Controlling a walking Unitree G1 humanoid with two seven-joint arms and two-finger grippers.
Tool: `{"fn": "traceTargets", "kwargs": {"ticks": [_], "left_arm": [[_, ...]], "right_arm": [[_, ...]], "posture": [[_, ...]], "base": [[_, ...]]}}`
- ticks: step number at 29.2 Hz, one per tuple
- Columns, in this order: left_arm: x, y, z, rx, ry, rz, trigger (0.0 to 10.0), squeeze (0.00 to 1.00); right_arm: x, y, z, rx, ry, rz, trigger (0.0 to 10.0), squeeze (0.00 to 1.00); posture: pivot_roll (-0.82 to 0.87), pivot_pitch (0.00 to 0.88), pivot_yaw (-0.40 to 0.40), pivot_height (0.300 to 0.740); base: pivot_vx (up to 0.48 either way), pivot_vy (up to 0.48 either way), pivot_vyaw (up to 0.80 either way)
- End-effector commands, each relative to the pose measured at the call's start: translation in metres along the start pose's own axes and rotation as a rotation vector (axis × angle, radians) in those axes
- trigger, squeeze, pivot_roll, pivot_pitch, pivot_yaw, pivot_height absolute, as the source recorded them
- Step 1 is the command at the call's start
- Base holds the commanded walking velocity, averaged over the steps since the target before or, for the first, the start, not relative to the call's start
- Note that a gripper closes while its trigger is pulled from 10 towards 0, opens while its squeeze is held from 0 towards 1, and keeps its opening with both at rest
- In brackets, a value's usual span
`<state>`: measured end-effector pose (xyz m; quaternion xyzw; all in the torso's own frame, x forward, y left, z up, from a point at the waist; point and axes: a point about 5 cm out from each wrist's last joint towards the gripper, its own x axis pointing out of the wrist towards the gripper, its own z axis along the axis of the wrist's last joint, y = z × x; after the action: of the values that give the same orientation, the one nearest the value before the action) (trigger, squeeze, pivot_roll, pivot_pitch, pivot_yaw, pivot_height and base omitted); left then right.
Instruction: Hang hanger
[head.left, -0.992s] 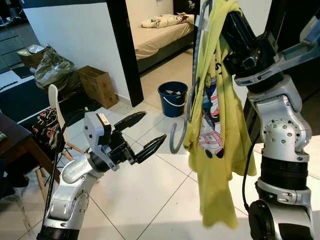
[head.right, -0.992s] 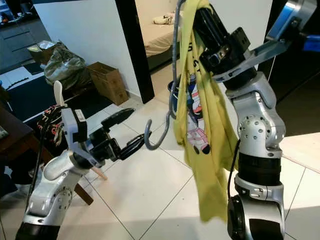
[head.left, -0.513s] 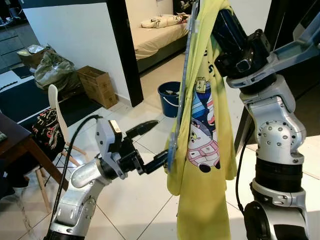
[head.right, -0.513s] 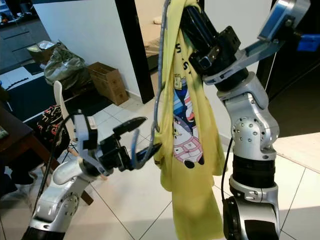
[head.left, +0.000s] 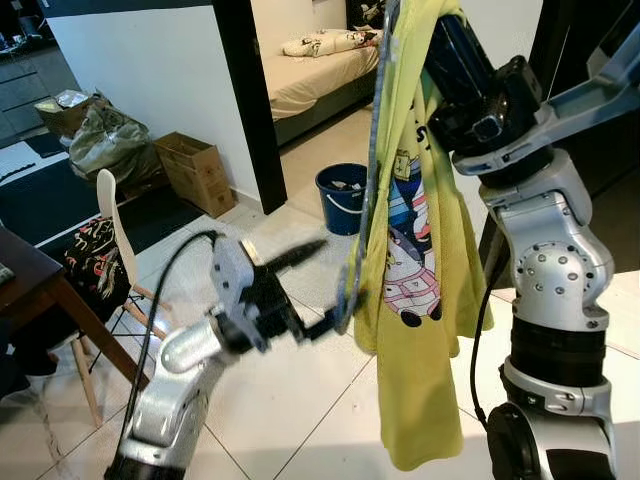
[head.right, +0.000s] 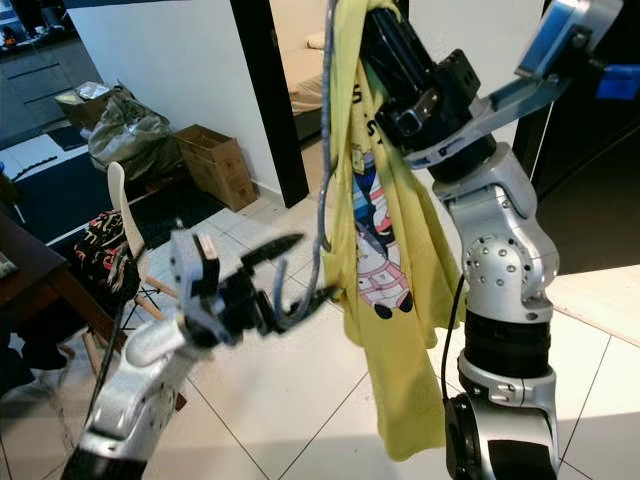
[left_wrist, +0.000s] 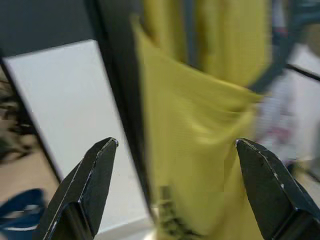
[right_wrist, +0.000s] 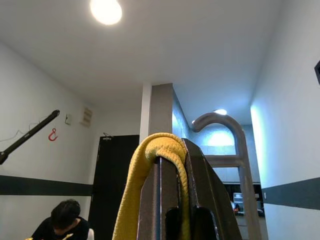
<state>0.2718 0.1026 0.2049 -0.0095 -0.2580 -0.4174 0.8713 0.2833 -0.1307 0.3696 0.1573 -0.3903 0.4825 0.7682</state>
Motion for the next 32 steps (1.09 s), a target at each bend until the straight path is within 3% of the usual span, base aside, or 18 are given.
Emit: {"fn": "traceTargets", "kwargs": {"ticks": [1,10,17,19,24,28,32], "left_arm": [[-0.003,0.005,-0.003,0.024,0.018,0.034,10.0,0.0],[0.002,0.008,0.0,0.02,-0.003,0.014,10.0,0.0],[0.008,-0.016,0.003,-0.086,-0.026,-0.134,10.0,0.0],[0.008,-0.016,0.003,-0.086,-0.026,-0.134,10.0,0.0],[0.001,-0.025,0.002,-0.138,0.006,-0.205,10.0,0.0],[-0.007,-0.024,0.008,-0.139,0.019,-0.223,10.0,0.0],[-0.005,-0.028,0.012,-0.134,0.017,-0.235,10.0,0.0]], "right_arm": [[0.005,0.007,0.0,0.013,-0.01,0.035,0.0,0.0],[0.005,0.01,0.003,0.014,-0.016,0.048,0.0,0.0],[0.005,0.01,0.004,0.012,-0.014,0.04,0.0,0.0],[0.005,0.01,0.004,0.012,-0.014,0.04,0.0,0.0],[0.004,0.01,0.004,0.013,-0.01,0.033,0.0,0.0],[0.004,0.01,0.004,0.015,-0.01,0.03,0.0,0.0],[0.004,0.009,0.002,0.019,-0.009,0.028,0.0,0.0]], "posture": [[-0.08,0.0,0.097,0.74],[-0.08,0.0,0.099,0.74],[-0.09,0.0,0.1,0.74],[-0.09,0.0,0.1,0.74],[-0.08,0.0,0.097,0.74],[-0.08,0.0,0.095,0.74],[-0.07,0.0,0.095,0.74]], "base": [[0.0,0.0,0.0],[0.0,0.0,0.0],[0.0,0.0,0.0],[0.0,0.0,0.0],[0.0,0.0,0.0],[0.0,0.0,0.0],[0.0,0.0,0.0]]}}
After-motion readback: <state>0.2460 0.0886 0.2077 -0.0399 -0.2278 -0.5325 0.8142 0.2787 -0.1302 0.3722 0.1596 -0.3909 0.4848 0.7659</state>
